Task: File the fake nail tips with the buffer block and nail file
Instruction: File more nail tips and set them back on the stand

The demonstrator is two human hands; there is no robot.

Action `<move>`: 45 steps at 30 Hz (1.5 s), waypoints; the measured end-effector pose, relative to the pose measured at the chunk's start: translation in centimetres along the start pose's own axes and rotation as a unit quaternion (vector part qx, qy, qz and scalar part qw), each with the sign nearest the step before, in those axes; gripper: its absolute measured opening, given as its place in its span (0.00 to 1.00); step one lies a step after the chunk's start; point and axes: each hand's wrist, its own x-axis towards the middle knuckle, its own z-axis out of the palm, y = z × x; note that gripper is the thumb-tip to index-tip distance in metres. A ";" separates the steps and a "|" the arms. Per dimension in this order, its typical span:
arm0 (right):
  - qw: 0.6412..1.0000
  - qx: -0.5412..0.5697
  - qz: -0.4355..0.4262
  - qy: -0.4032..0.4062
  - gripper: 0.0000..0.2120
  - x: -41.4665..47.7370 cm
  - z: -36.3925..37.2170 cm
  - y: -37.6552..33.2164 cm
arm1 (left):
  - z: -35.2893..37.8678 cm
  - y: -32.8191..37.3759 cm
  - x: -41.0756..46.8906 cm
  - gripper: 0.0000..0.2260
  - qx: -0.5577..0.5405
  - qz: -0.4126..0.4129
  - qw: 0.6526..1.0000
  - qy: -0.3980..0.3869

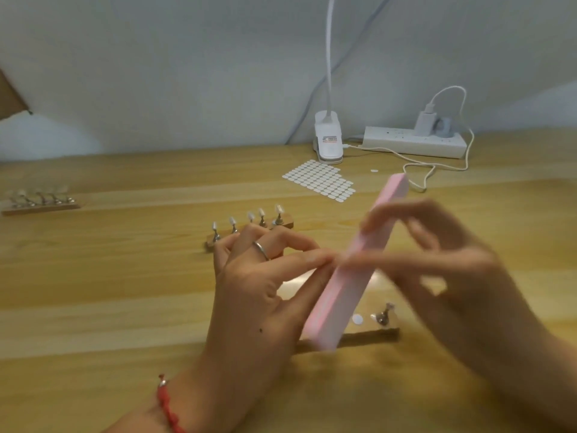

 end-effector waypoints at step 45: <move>1.000 0.017 0.007 -0.008 0.20 -0.3 0.0 -0.3 | 0.2 -0.1 0.0 0.07 -0.032 -0.005 0.999 -0.010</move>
